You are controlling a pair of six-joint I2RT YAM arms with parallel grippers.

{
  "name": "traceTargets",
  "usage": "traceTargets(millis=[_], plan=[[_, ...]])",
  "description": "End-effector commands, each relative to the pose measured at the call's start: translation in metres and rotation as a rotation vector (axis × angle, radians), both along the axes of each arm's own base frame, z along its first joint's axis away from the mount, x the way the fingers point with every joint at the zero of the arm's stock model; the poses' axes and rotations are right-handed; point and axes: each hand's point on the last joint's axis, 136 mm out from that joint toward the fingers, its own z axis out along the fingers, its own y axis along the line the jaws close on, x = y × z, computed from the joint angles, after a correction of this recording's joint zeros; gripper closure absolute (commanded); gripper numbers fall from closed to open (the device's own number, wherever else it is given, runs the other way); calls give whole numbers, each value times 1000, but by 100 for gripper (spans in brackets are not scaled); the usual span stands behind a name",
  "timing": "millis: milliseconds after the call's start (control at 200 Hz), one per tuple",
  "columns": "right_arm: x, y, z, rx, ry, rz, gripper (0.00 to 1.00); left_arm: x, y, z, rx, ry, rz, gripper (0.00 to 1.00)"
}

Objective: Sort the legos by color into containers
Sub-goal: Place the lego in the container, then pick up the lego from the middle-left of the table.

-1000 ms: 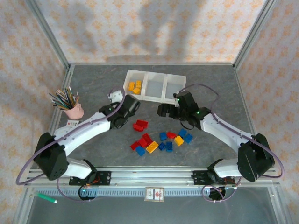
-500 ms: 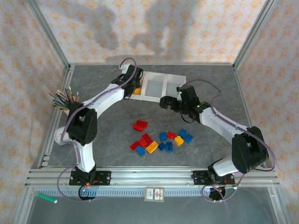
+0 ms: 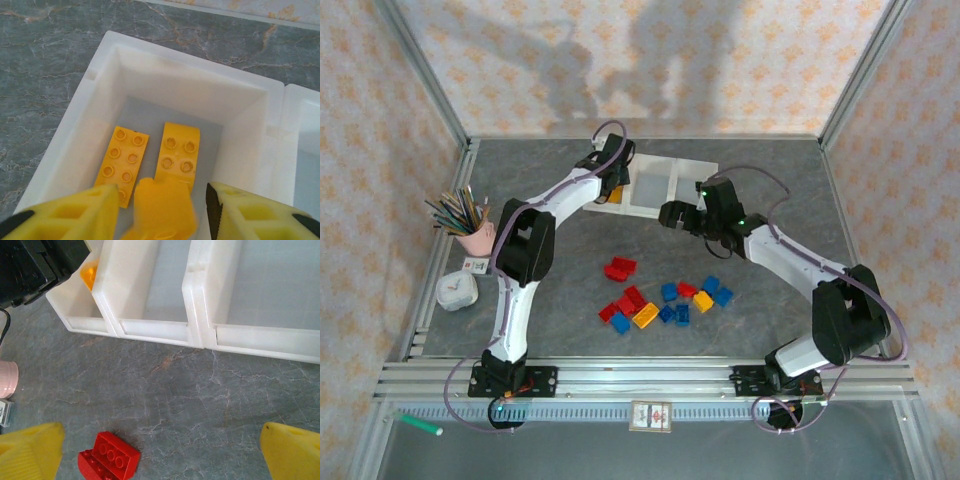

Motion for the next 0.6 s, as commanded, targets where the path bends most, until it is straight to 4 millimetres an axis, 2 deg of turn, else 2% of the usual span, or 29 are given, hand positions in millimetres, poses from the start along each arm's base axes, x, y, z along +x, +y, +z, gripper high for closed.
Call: traceTargets(millis=[0,100,195,215,225,280,300,310,335,455,596], plan=[[8,-3,15,-11,-38,-13,0,-1,5,28,17,-18,-9,44],[5,-4,17,-14,-31,-8,0,-10,4,42,-5,-14,-25,43],[-2,-8,17,-21,-19,-11,0,-29,-2,53,-68,-7,-58,41],[-4,-9,17,-24,-17,-14,0,-35,-3,49,-78,4,-67,41],[-5,-10,17,-26,-14,-15,0,-39,-3,55,-87,-3,-71,41],[-10,-14,15,-37,-4,-20,0,-55,-4,59,-117,-4,-81,41],[-12,-15,14,-39,1,-20,0,-61,-5,55,-120,8,-86,41],[-13,-16,13,-40,5,-19,0,-65,-5,64,-128,-7,-91,41],[-17,-17,12,-47,16,-17,0,-74,-5,68,-135,-11,-95,41],[-31,-22,4,-59,64,-6,0,-117,-10,67,-148,13,-129,41],[-47,-32,-5,-79,107,-18,0,-172,-26,63,-139,42,-198,41]])
